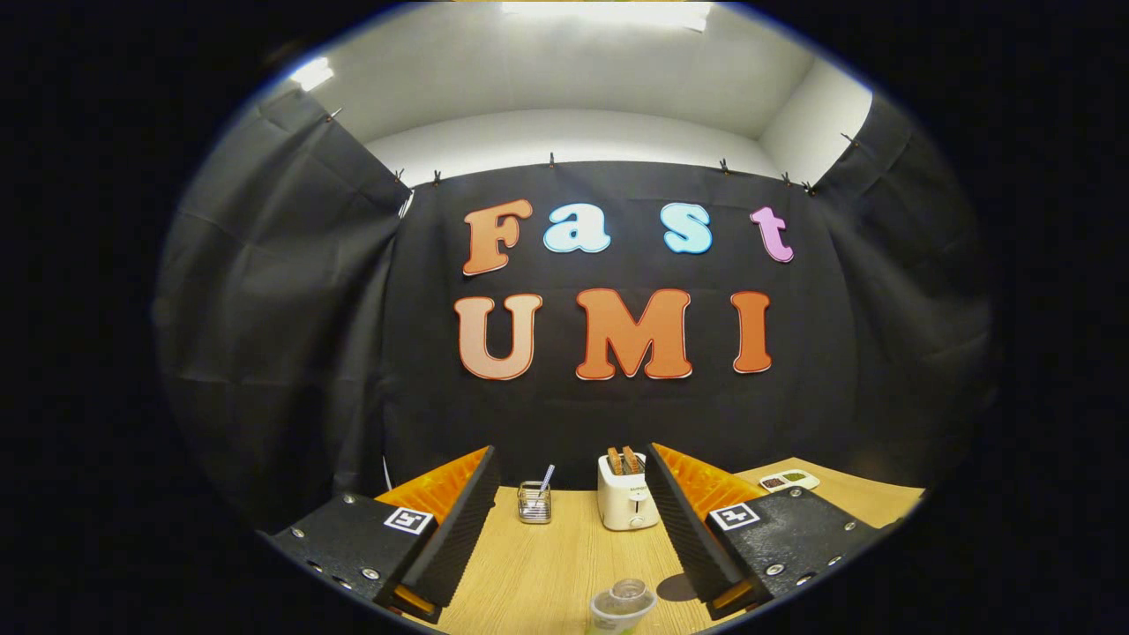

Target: Take the bottle from table, then pour the juice into the cup, finally place the bottle on the coaster

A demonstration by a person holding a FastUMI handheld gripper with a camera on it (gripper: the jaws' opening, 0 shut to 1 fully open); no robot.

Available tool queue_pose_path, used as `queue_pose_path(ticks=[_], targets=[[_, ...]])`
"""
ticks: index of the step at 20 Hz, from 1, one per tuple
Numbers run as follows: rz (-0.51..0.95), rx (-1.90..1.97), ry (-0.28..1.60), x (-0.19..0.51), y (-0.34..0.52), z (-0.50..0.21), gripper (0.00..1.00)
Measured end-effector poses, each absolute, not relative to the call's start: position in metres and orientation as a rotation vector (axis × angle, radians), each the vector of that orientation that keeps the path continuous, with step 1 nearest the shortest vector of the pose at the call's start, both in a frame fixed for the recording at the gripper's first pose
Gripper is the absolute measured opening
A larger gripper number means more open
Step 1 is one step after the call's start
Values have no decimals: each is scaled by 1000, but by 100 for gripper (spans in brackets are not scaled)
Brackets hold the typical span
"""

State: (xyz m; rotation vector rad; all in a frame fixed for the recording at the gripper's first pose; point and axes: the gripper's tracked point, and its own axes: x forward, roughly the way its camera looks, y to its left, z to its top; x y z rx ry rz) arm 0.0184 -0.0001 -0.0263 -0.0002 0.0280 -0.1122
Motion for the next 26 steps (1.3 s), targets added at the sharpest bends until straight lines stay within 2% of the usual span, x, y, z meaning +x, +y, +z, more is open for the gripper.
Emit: queue_pose_path(ticks=[8, 15, 18, 23, 26], targets=[[-247, -28, 57, 26, -3, -76, 98], [-290, 41, 56, -11, -14, -102, 98], [-261, 34, 55, -28, -17, -114, 98], [-313, -44, 126, -52, -46, -158, 98], [-290, 3, 152, -51, -40, -185, 98]])
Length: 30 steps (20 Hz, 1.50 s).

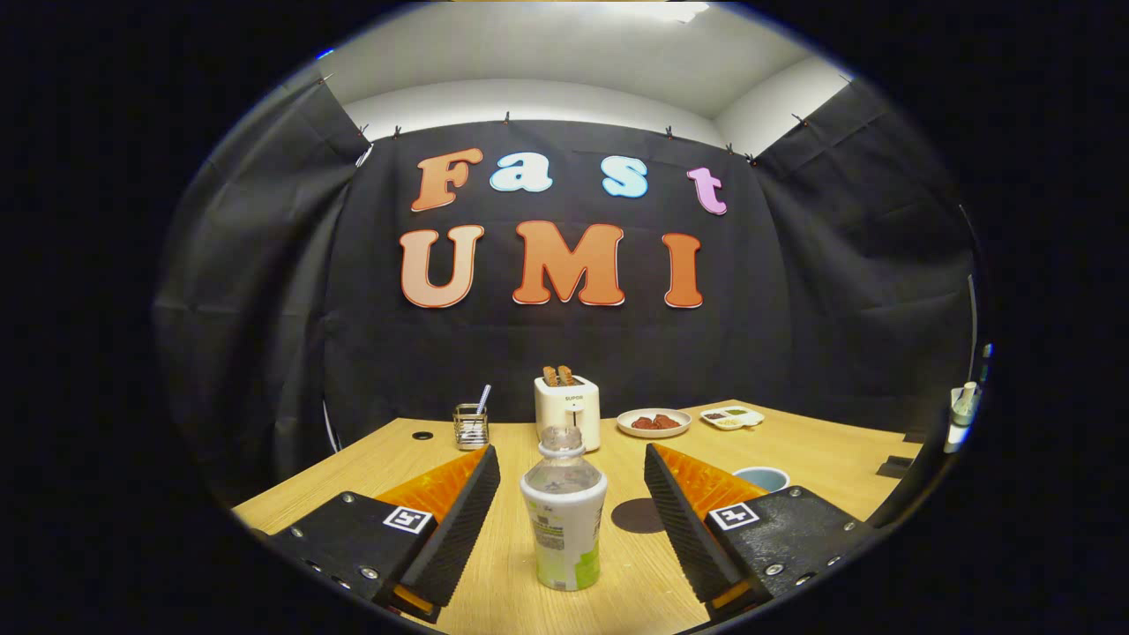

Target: Take the bottle from table, then pour the juice into the cup, finally place the bottle on the coaster

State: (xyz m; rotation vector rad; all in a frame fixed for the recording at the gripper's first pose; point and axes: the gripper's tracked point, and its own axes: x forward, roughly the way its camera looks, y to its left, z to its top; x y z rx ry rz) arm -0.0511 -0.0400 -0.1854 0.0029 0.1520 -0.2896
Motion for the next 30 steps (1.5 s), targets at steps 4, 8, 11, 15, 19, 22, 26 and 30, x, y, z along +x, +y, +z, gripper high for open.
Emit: queue_pose_path(ticks=[4, 8, 11, 15, 19, 22, 26, 30], targets=[[-297, -14, 217, -44, -48, -222, 98], [-294, -19, 290, -37, -53, -253, 98], [-283, 5, 316, -33, -53, -264, 94], [-262, 70, 346, -23, -50, -278, 77], [-266, 66, 350, -17, -54, -279, 65], [-274, 81, 366, -13, -60, -280, 57], [-271, 259, 349, -10, -68, -273, 55], [-256, 483, 329, 2, -70, -264, 55]])
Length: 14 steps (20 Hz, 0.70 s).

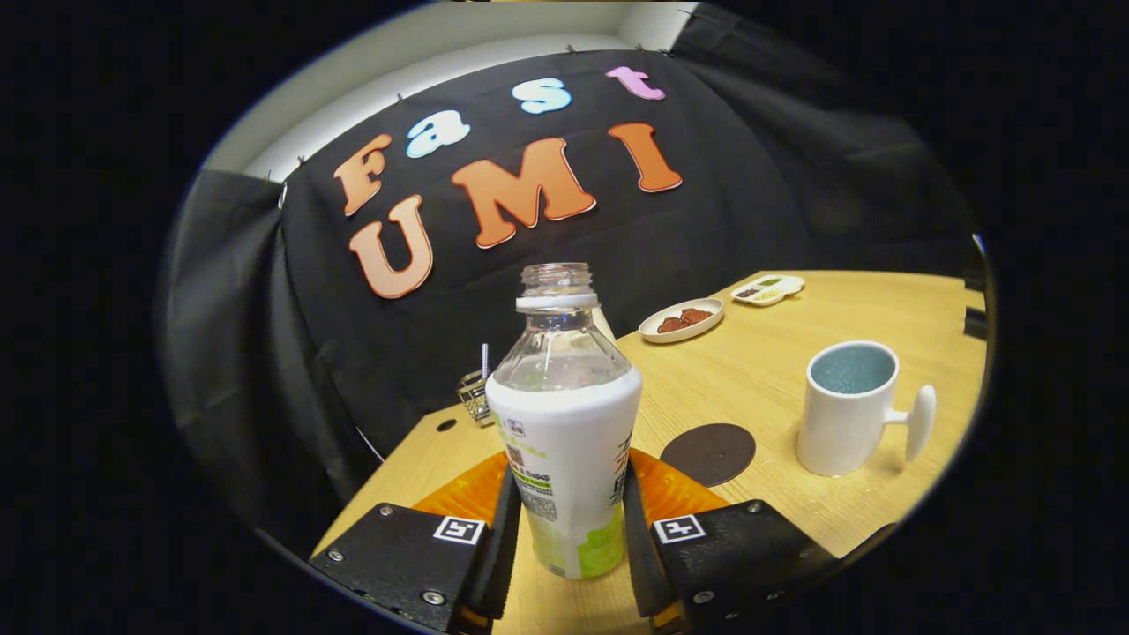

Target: Take the bottle from table, then pour the juice into the cup, finally place the bottle on the coaster

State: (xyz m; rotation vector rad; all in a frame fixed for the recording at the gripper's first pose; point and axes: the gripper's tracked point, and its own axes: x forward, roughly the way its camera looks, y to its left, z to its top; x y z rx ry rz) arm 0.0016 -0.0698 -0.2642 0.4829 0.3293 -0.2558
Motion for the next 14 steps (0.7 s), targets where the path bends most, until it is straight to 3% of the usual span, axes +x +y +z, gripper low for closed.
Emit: queue_pose_path(ticks=[14], targets=[[-289, 1209, 155, 21, -106, -240, 55]])
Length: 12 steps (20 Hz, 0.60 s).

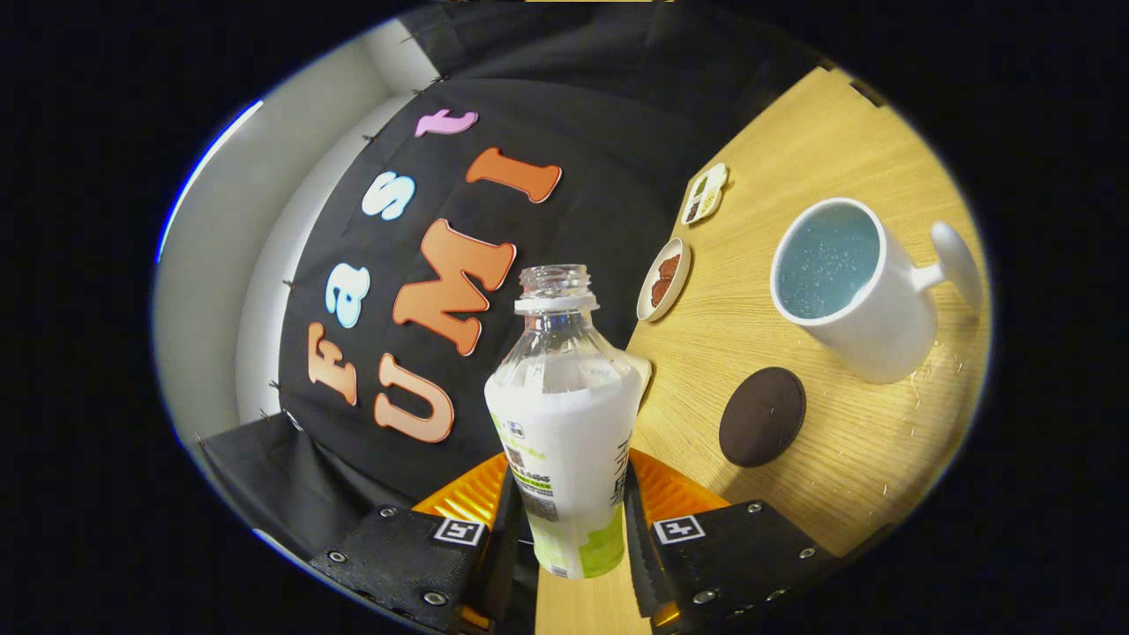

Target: Take the bottle from table, then pour the juice into the cup, finally place the bottle on the coaster

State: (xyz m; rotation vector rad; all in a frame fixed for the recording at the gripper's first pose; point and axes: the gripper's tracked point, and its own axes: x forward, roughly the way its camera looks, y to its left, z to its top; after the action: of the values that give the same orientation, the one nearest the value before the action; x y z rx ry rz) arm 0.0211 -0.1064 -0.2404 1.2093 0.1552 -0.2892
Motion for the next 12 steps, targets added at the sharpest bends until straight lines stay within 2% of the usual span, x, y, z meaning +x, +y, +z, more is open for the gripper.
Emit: queue_pose_path(ticks=[12], targets=[[-308, 1604, -25, 10, -128, -229, 54]])
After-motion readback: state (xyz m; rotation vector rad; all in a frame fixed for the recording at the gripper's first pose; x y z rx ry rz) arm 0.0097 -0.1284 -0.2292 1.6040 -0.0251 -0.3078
